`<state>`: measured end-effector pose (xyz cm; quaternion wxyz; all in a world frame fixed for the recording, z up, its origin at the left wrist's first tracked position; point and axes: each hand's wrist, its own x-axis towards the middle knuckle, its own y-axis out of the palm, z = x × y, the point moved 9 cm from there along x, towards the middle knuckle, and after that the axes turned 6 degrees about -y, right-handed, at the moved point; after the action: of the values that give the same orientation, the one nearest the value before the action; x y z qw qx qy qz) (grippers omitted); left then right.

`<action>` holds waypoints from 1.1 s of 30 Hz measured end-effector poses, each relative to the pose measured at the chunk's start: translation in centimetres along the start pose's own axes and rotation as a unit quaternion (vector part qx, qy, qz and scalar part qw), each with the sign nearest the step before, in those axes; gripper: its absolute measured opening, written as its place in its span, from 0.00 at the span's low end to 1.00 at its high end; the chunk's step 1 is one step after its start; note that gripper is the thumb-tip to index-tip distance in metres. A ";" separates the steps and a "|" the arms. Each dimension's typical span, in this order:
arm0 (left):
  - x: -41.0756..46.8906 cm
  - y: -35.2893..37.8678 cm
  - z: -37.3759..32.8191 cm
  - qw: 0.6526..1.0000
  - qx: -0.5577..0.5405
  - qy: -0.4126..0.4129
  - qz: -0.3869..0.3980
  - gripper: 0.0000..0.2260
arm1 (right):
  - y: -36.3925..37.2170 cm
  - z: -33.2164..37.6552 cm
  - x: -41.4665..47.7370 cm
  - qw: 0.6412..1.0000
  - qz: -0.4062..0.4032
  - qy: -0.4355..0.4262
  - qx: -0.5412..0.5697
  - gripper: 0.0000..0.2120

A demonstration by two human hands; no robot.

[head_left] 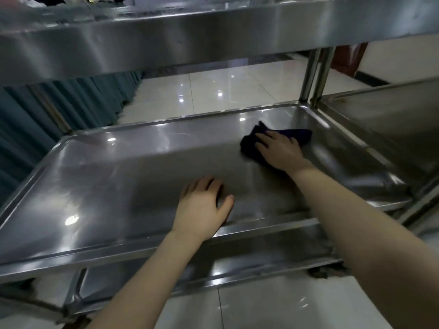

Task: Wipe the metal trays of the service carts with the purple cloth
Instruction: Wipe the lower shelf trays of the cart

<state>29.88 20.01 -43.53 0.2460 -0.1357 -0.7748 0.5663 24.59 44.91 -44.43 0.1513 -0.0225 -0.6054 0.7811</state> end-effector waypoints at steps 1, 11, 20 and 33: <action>0.1 0.1 0.0 1.000 0.001 -0.001 -0.003 0.19 | -1.2 -4.3 -1.4 0.998 -0.009 0.061 0.001 0.22; -0.8 -1.5 -0.5 0.998 0.019 0.036 -0.052 0.09 | -0.2 6.6 -12.4 0.998 0.005 -0.031 -0.050 0.22; -7.7 -3.8 8.0 0.984 0.038 0.169 -0.047 0.22 | -5.3 -0.5 -19.6 0.986 -0.103 0.108 -0.074 0.21; -19.4 -0.5 15.1 0.953 -0.092 0.239 -0.164 0.17 | -0.1 22.7 -25.6 0.941 -0.238 -0.224 -0.090 0.16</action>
<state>38.13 -1.88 -51.11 0.4999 -0.1607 -0.7537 0.3953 44.08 16.86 -42.08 0.1910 0.2839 -0.6794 0.6491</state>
